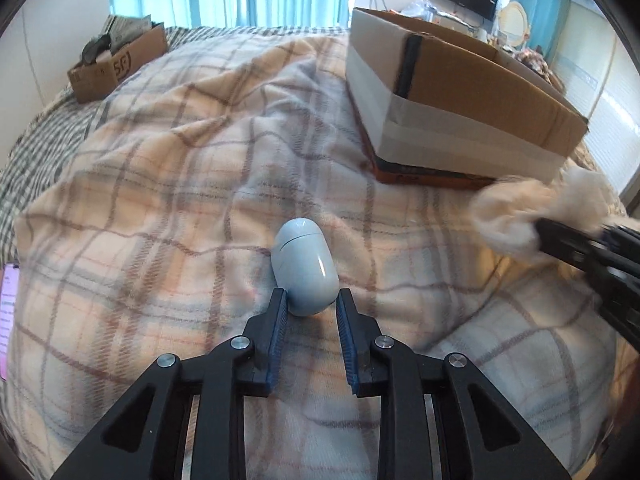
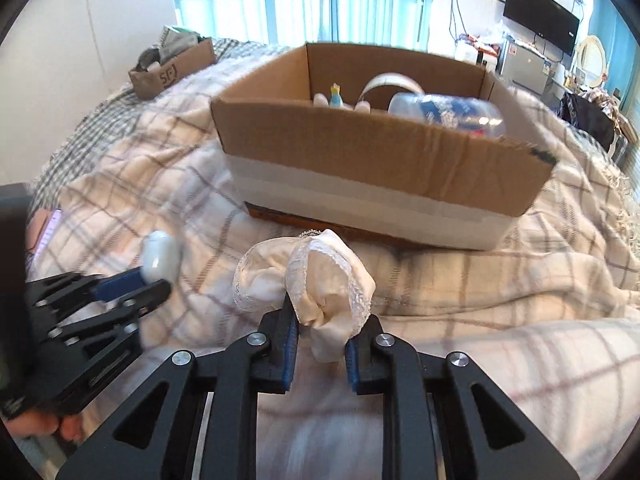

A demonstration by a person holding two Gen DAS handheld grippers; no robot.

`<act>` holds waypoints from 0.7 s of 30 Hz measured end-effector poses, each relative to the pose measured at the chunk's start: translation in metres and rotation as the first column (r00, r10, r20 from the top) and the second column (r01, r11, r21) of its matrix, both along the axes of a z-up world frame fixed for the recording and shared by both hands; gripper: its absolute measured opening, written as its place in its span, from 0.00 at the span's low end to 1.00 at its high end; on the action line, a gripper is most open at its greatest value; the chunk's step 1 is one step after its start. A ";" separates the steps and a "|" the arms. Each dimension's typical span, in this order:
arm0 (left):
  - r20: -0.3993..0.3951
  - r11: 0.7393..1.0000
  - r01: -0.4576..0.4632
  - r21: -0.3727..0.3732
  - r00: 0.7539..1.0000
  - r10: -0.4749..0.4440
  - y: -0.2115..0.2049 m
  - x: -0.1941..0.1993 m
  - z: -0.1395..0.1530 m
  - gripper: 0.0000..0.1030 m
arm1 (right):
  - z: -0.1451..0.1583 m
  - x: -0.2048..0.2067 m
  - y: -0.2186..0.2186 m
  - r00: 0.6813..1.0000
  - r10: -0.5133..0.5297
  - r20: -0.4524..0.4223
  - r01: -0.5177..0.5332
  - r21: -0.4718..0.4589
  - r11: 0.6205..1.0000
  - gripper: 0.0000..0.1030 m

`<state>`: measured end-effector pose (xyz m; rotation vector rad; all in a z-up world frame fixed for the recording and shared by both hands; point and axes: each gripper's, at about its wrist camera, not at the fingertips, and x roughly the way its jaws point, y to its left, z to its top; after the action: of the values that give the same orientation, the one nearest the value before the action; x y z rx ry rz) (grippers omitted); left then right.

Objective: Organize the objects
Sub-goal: 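Carry earbud case and cloth into the cardboard box and open both grippers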

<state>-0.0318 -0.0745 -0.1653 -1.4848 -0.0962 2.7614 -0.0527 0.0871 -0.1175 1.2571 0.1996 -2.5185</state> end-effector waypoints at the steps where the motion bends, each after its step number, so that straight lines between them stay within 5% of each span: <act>1: 0.005 1.000 -0.005 0.001 1.000 0.005 -0.001 -0.002 -0.002 0.27 | 0.005 0.003 0.002 1.000 0.003 -0.007 -0.003 -0.002 1.000 0.18; 8: 0.035 0.994 -0.030 0.102 0.999 0.027 -0.018 -0.012 -0.013 0.26 | 0.028 0.015 0.000 0.999 0.022 -0.034 -0.023 -0.022 0.999 0.18; 21: -0.034 0.994 0.014 0.112 0.999 -0.010 -0.014 -0.004 0.010 0.22 | 0.051 0.022 0.008 0.997 0.041 -0.069 -0.046 -0.065 0.997 0.18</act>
<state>-0.0361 -0.0889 -0.1553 -1.4074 -0.2369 2.7203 -0.0304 0.0947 -0.0668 1.1311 0.1563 -2.5111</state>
